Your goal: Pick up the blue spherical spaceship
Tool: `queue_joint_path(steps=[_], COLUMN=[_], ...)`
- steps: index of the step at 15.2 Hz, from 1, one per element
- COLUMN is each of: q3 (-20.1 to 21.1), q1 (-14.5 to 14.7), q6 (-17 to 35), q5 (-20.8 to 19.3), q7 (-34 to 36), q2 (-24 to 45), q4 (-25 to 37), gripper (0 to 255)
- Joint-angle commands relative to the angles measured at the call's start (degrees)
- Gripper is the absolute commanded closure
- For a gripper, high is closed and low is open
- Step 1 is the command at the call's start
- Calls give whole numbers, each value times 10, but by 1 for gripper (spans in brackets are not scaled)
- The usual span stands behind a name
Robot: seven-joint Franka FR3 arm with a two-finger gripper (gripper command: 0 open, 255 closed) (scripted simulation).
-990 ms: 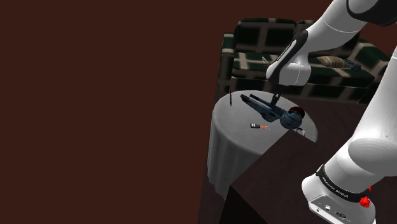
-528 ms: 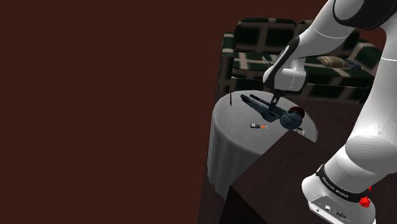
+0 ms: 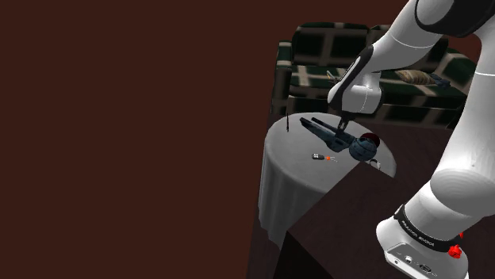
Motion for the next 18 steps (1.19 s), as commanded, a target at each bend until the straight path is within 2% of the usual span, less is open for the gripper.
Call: queue_joint_path(steps=[1,11,16,18], q3=[1,-90,-119,-119], q1=[-1,69,88,88], q6=[1,-65,-102,-103], q5=[1,-113,-176,-178], q7=[-1,84,129,130], q2=[1,-84,-128,-130], q4=[0,-13,-13,-13], gripper=[255,255,255,255])
